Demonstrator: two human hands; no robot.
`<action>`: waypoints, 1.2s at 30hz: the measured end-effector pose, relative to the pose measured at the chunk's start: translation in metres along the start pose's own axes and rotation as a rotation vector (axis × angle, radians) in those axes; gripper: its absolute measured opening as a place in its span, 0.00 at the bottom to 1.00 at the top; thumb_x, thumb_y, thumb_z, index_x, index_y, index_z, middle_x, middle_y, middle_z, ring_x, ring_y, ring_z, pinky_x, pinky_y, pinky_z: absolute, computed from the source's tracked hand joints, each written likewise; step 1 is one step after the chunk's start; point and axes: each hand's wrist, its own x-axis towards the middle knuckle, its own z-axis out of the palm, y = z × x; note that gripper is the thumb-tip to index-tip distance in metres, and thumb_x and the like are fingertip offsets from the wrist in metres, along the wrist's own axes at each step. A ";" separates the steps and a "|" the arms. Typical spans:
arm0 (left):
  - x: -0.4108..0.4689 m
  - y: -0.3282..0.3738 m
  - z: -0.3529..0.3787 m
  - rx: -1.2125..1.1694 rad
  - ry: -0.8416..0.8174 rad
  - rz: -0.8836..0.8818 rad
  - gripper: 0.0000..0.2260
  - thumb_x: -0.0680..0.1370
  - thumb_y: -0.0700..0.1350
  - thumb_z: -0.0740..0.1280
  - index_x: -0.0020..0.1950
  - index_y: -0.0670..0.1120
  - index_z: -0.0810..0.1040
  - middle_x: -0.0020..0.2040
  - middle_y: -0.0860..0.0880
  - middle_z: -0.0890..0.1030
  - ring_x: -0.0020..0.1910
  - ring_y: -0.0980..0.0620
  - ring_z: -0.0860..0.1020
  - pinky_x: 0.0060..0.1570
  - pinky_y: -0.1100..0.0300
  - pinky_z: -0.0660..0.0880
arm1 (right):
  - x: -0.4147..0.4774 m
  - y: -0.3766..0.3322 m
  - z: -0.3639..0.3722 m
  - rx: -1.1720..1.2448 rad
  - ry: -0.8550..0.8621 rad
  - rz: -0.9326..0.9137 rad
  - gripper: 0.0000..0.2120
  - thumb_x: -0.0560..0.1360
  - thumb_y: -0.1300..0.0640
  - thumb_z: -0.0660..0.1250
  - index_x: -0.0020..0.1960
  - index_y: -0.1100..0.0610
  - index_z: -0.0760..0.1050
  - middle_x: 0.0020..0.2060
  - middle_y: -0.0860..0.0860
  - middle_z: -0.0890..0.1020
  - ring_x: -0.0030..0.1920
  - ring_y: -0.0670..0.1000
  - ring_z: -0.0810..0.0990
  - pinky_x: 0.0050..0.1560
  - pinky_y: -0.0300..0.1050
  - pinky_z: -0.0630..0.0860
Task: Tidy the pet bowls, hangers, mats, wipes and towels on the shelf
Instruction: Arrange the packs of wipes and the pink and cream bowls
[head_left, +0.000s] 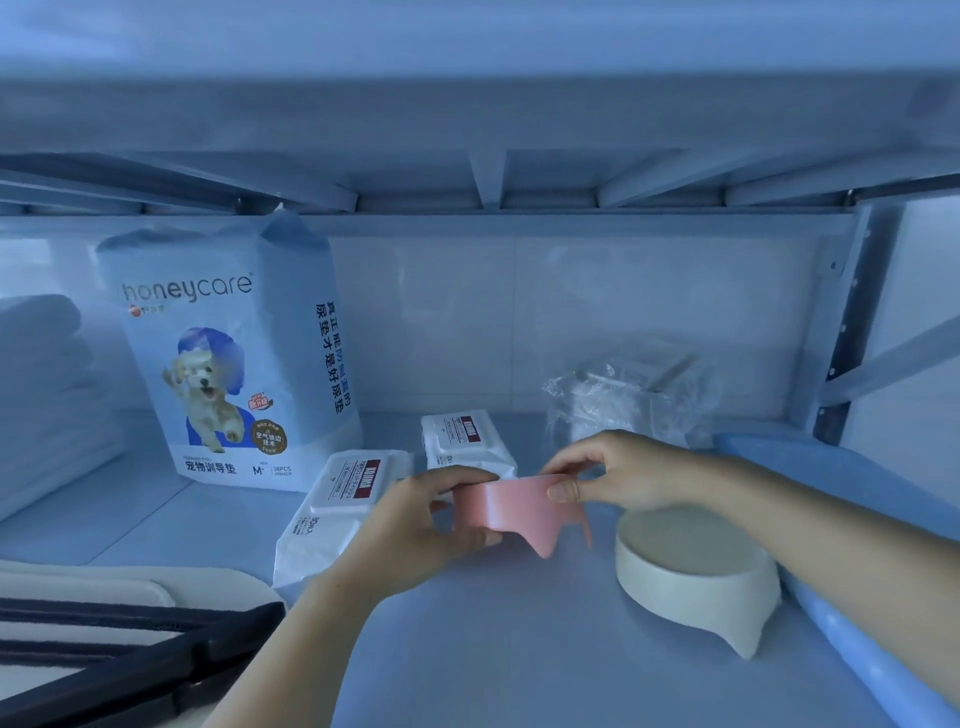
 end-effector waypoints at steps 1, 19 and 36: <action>0.000 -0.002 0.001 0.006 0.022 -0.009 0.19 0.67 0.47 0.77 0.53 0.62 0.78 0.50 0.67 0.80 0.53 0.66 0.75 0.51 0.77 0.68 | -0.003 -0.002 0.002 0.021 0.049 0.010 0.12 0.74 0.45 0.68 0.56 0.45 0.78 0.52 0.39 0.81 0.56 0.37 0.76 0.60 0.34 0.69; -0.005 0.009 0.000 0.047 0.183 -0.050 0.19 0.70 0.51 0.73 0.59 0.60 0.75 0.43 0.62 0.75 0.43 0.65 0.74 0.41 0.70 0.68 | -0.023 -0.031 0.082 0.355 0.667 0.036 0.19 0.77 0.51 0.64 0.67 0.50 0.70 0.63 0.42 0.73 0.63 0.38 0.72 0.61 0.38 0.73; 0.000 0.003 -0.004 0.003 0.314 -0.232 0.15 0.72 0.55 0.69 0.58 0.57 0.75 0.44 0.55 0.81 0.45 0.52 0.79 0.47 0.53 0.77 | -0.037 -0.022 0.080 0.036 0.639 -0.049 0.19 0.77 0.51 0.64 0.67 0.48 0.69 0.59 0.29 0.69 0.63 0.31 0.67 0.63 0.33 0.67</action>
